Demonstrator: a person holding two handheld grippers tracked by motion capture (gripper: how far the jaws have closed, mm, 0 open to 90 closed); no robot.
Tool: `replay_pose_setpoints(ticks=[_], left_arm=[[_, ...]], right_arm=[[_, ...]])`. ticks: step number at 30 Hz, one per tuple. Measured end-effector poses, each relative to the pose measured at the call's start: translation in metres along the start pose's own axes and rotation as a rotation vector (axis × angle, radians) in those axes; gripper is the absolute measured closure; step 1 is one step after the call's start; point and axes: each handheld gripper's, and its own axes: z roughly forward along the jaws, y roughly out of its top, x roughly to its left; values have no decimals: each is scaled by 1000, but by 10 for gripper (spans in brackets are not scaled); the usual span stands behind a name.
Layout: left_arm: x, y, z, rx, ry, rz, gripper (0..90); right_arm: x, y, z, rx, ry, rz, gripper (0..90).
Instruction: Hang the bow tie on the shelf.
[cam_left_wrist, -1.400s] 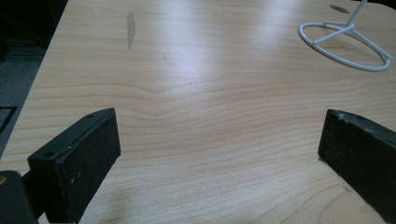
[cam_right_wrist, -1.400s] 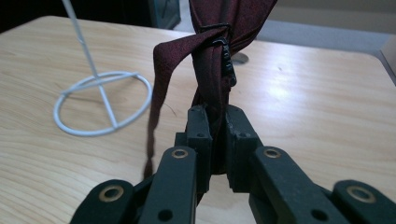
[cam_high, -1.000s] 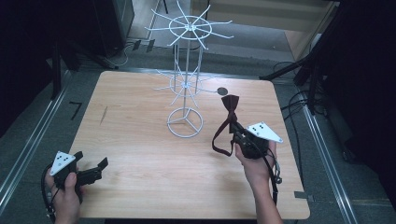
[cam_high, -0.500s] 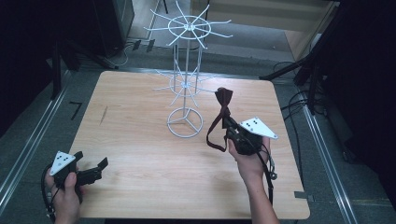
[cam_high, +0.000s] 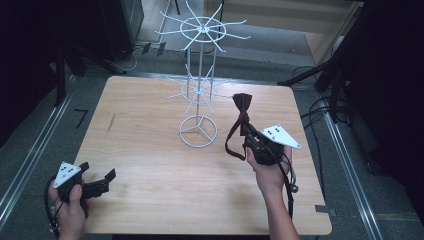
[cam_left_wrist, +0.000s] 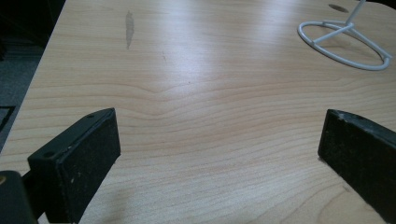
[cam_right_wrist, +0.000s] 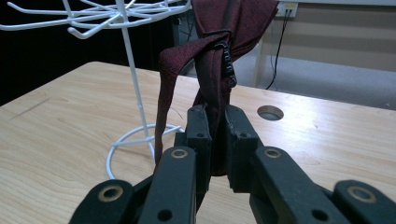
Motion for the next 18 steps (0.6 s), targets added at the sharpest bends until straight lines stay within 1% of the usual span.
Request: replay_pose_setpoints(ticks=[7, 10, 13, 18], left_arm=[[0, 0, 0, 0, -1, -2, 0], [0, 0, 0, -2, -1, -5, 0], [0, 0, 0, 2, 1, 0, 0], [0, 0, 0, 2, 0, 0, 0]], right_arm=[[11, 2, -11, -37, 11, -7, 838], [12, 3, -14, -47, 14, -8, 838], [15, 6, -17, -51, 20, -11, 840], [17, 10, -20, -74, 22, -18, 850]])
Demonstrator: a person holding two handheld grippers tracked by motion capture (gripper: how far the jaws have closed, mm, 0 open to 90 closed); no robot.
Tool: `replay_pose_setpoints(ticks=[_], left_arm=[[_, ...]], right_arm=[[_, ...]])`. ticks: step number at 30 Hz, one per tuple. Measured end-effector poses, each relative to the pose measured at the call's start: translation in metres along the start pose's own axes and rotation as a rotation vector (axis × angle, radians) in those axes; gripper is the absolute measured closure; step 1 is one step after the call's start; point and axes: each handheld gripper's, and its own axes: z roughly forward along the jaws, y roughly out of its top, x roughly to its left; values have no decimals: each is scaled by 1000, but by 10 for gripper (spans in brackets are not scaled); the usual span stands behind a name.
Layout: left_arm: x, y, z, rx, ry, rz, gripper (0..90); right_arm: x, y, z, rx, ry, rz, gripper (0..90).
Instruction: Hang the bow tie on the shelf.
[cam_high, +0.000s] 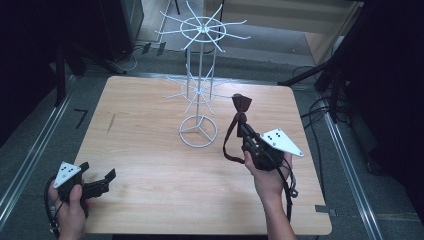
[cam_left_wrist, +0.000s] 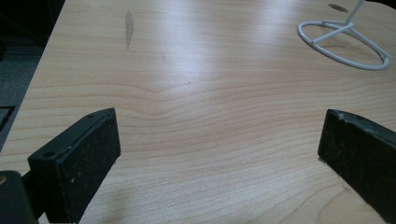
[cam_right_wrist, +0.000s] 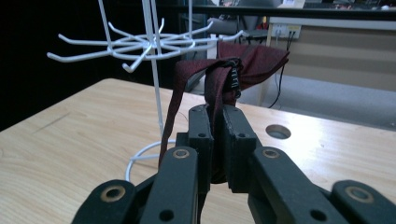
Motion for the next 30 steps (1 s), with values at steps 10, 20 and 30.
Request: replay_pose_setpoints(ticks=[10, 20, 30], left_arm=[[0, 0, 0, 2, -3, 3, 0], [0, 0, 0, 1, -3, 4, 0], [1, 0, 0, 3, -8, -2, 0]], right_arm=[[4, 6, -10, -37, 0, -6, 864], [12, 13, -7, -46, 19, -16, 865], [24, 16, 4, -47, 44, -3, 865]])
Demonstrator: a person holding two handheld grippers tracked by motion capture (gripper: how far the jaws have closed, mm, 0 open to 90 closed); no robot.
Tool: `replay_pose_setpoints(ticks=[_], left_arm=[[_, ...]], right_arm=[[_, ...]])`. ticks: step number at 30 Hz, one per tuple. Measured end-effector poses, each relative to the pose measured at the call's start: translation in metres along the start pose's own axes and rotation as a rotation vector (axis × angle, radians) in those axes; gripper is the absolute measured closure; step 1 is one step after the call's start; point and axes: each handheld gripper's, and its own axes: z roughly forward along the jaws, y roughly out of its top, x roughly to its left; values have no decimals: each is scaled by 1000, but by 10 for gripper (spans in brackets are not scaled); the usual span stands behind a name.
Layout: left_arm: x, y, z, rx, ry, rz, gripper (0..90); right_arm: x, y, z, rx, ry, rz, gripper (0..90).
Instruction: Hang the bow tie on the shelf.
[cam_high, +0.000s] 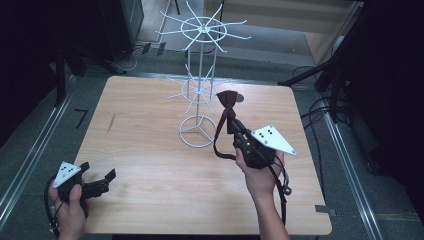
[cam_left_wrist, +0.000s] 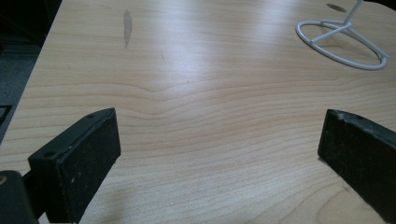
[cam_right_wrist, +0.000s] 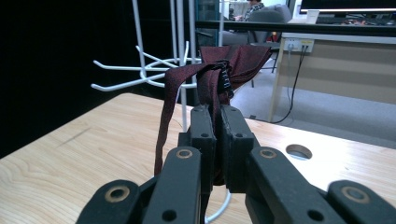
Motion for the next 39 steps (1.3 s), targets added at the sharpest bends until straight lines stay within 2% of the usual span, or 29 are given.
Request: replay_pose_setpoints(ticks=[6, 15, 20, 31, 39], left_arm=[[0, 0, 0, -1, -6, -4, 0], [-1, 0, 0, 3, -7, 1, 0], [-1, 0, 0, 1, -4, 3, 0], [-1, 0, 0, 0, -6, 2, 0], [0, 0, 0, 3, -10, 1, 0]], right_arm=[[9, 4, 7, 6, 9, -13, 865], [13, -3, 27, 54, 10, 28, 865], [12, -6, 35, 72, 2, 31, 866], [18, -21, 55, 139, -7, 7, 869], [22, -24, 60, 144, -11, 11, 872]])
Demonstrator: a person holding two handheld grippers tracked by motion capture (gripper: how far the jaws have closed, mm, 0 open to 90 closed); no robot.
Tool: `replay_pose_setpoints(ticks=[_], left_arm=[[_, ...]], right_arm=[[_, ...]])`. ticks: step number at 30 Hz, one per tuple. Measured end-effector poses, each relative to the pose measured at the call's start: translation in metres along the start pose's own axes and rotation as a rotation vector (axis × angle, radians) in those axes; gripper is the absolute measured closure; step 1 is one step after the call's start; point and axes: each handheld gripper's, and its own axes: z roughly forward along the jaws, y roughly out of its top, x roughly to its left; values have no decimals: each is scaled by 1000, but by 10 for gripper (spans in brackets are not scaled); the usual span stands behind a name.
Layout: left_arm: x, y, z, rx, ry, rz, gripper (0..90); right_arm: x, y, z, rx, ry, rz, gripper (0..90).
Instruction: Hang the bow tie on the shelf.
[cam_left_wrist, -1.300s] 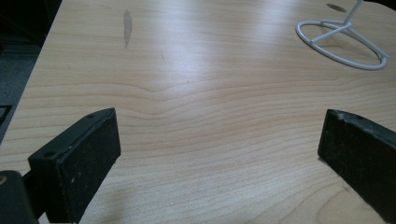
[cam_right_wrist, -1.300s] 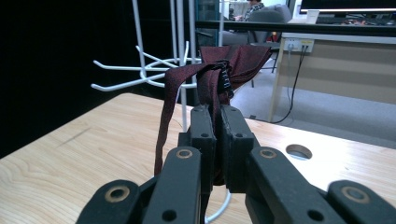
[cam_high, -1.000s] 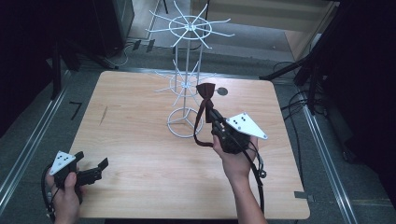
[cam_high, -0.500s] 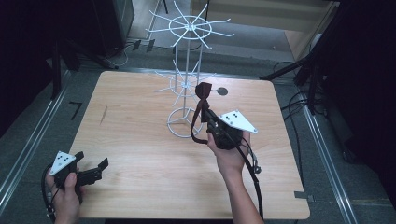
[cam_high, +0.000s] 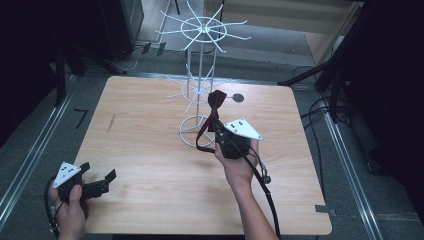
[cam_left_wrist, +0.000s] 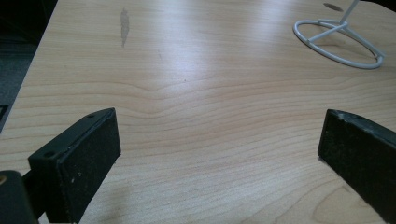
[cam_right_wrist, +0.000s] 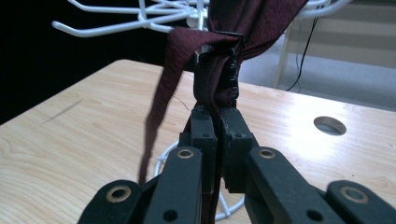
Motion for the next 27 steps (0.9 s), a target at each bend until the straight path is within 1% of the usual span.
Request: replay_pose_setpoints(ticks=[1, 2, 7, 10, 15, 16, 17, 18, 20, 22, 23, 24, 25, 26, 27], left_arm=[[0, 0, 0, 0, 0, 0, 0], [0, 0, 0, 1, 1, 1, 0], [0, 0, 0, 3, 2, 2, 0], [0, 0, 0, 1, 5, 4, 0], [0, 0, 0, 0, 5, 3, 0], [0, 0, 0, 0, 5, 3, 0], [0, 0, 0, 0, 5, 3, 0], [0, 0, 0, -1, 4, 2, 0], [0, 0, 0, 0, 5, 2, 0], [0, 0, 0, 2, 4, 3, 0], [0, 0, 0, 2, 4, 3, 0], [0, 0, 0, 2, 4, 2, 0], [0, 0, 0, 2, 4, 2, 0], [0, 0, 0, 2, 4, 5, 0], [0, 0, 0, 2, 4, 5, 0]], right_arm=[[0, 0, 0, 0, 0, 0, 872], [2, 1, -3, -15, 1, -5, 873], [4, 6, -10, -29, -1, 0, 877], [4, 13, -17, -52, -4, 0, 881], [6, 17, -21, -61, -15, -7, 884], [7, 17, -22, -67, -27, -9, 885], [7, 17, -22, -67, -27, -9, 885], [8, 17, -22, -66, -40, -17, 885], [8, 16, -21, -64, -43, -22, 884], [8, 17, -19, -54, -59, -17, 885], [8, 17, -19, -54, -59, -17, 885], [8, 19, -17, -46, -76, -6, 885], [8, 19, -17, -46, -76, -6, 885], [7, 21, -15, -37, -104, -20, 885], [7, 21, -15, -37, -104, -20, 885]])
